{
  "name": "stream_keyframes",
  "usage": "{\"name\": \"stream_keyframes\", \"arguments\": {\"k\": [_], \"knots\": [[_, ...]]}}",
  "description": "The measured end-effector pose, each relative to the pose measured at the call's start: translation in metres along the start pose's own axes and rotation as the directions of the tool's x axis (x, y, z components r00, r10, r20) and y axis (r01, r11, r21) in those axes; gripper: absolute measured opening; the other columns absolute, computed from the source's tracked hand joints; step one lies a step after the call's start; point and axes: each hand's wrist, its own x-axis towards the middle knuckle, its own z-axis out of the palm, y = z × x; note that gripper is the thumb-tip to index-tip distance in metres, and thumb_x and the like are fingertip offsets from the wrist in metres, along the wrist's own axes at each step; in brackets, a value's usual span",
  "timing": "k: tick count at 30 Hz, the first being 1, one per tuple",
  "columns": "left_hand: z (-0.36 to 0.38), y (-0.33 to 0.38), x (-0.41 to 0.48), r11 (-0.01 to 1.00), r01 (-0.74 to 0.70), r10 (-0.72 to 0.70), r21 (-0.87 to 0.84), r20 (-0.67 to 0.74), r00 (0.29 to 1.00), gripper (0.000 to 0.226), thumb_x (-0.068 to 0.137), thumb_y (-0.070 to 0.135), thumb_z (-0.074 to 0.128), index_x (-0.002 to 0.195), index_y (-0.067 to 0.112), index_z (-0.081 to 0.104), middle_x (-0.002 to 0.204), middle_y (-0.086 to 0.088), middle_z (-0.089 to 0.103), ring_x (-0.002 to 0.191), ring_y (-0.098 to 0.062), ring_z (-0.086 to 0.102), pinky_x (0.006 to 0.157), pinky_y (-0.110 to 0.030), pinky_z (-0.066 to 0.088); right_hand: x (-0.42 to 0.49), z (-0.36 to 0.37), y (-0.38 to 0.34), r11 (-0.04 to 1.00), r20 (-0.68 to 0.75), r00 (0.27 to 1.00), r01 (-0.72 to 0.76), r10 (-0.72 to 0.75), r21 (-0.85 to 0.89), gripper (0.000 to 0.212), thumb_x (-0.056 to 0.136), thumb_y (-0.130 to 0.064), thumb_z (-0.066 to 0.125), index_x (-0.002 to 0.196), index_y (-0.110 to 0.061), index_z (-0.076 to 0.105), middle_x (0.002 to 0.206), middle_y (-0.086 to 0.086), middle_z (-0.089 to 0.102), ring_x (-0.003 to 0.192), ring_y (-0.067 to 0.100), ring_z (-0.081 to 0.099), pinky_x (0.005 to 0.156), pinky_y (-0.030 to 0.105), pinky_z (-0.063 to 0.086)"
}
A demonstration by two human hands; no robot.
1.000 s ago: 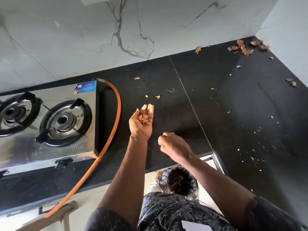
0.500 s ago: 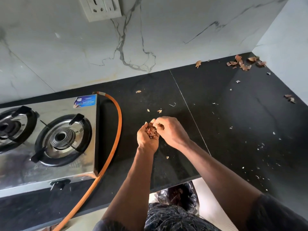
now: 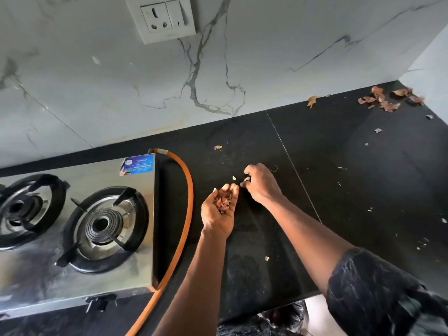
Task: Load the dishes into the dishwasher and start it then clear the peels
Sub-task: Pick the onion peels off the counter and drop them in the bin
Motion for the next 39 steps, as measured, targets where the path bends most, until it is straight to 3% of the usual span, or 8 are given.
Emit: {"name": "stream_keyframes", "arguments": {"k": [5,12,19,22,25,27,34,39], "knots": [[0.001,0.007,0.002,1.0,0.0,0.0,0.013,-0.023,1.0,0.034,0.105,0.015,0.044,0.095,-0.009,0.066,0.093,-0.022,0.073,0.094,-0.037,0.073,0.095,-0.044,0.055,0.021,0.017,-0.028,0.994,-0.019,0.995,0.102,-0.103,-0.04,0.027,0.092,0.004,0.05,0.108,-0.004,0.069,0.104,0.012,0.063,0.094,0.028,0.065,0.074,0.032,0.049],[0.005,0.01,0.002,1.0,-0.005,0.006,0.021,-0.038,0.999,0.04,0.105,0.014,0.045,0.087,-0.009,0.071,0.092,-0.022,0.072,0.095,-0.038,0.072,0.095,-0.045,0.054,0.077,0.008,-0.035,0.993,0.112,0.989,0.1,-0.092,-0.07,0.014,0.079,0.005,0.054,0.075,0.0,0.067,0.089,0.011,0.07,0.085,0.03,0.069,0.074,0.034,0.053],[0.004,0.009,0.004,0.999,-0.01,0.013,0.038,-0.069,0.998,0.036,0.104,0.014,0.046,0.089,-0.01,0.069,0.092,-0.023,0.072,0.093,-0.038,0.073,0.089,-0.044,0.058,0.123,0.004,-0.05,0.952,0.114,0.951,0.297,-0.288,-0.072,0.022,0.093,-0.001,0.062,0.114,-0.004,0.067,0.116,0.012,0.06,0.098,0.032,0.066,0.085,0.041,0.055],[0.004,0.008,0.003,0.999,-0.022,0.025,0.046,-0.07,0.997,0.043,0.103,0.014,0.046,0.08,-0.009,0.073,0.09,-0.022,0.073,0.093,-0.037,0.073,0.086,-0.043,0.06,0.13,0.007,-0.056,0.935,0.183,0.935,0.328,-0.302,-0.131,0.018,0.097,-0.003,0.052,0.106,-0.007,0.067,0.112,0.008,0.06,0.103,0.029,0.062,0.085,0.041,0.053],[0.003,0.008,0.001,0.998,-0.03,0.033,0.048,-0.06,0.998,0.044,0.103,0.014,0.046,0.079,-0.009,0.074,0.09,-0.022,0.073,0.093,-0.037,0.073,0.084,-0.043,0.061,0.122,0.006,-0.052,0.905,0.229,0.915,0.377,-0.332,-0.196,0.013,0.092,0.0,0.05,0.087,-0.005,0.061,0.089,0.004,0.06,0.086,0.028,0.063,0.07,0.035,0.043],[0.006,0.008,0.001,0.998,-0.028,0.031,0.048,-0.061,0.998,0.04,0.104,0.015,0.046,0.084,-0.009,0.072,0.091,-0.021,0.073,0.093,-0.037,0.073,0.084,-0.042,0.061,0.107,-0.002,-0.045,0.899,0.233,0.91,0.39,-0.342,-0.201,0.012,0.088,0.006,0.051,0.087,0.0,0.061,0.088,0.003,0.057,0.082,0.023,0.056,0.07,0.03,0.036],[0.014,-0.014,-0.001,1.0,-0.015,0.016,0.023,-0.046,0.999,0.034,0.104,0.014,0.044,0.093,-0.009,0.067,0.091,-0.021,0.073,0.092,-0.037,0.073,0.087,-0.044,0.06,0.048,-0.024,0.014,0.978,0.156,0.975,0.179,-0.161,-0.105,0.017,0.077,0.001,0.058,0.065,-0.01,0.059,0.07,-0.001,0.064,0.064,0.016,0.06,0.059,0.032,0.045],[0.028,-0.055,0.0,0.997,0.061,-0.059,0.055,-0.023,0.998,0.033,0.103,0.014,0.046,0.094,-0.01,0.067,0.095,-0.022,0.072,0.095,-0.038,0.072,0.088,-0.046,0.059,-0.017,-0.072,0.054,0.991,-0.121,0.992,0.034,-0.018,0.129,0.016,0.082,-0.006,0.071,0.077,-0.02,0.076,0.079,-0.007,0.071,0.069,0.009,0.066,0.066,0.026,0.052]]}}
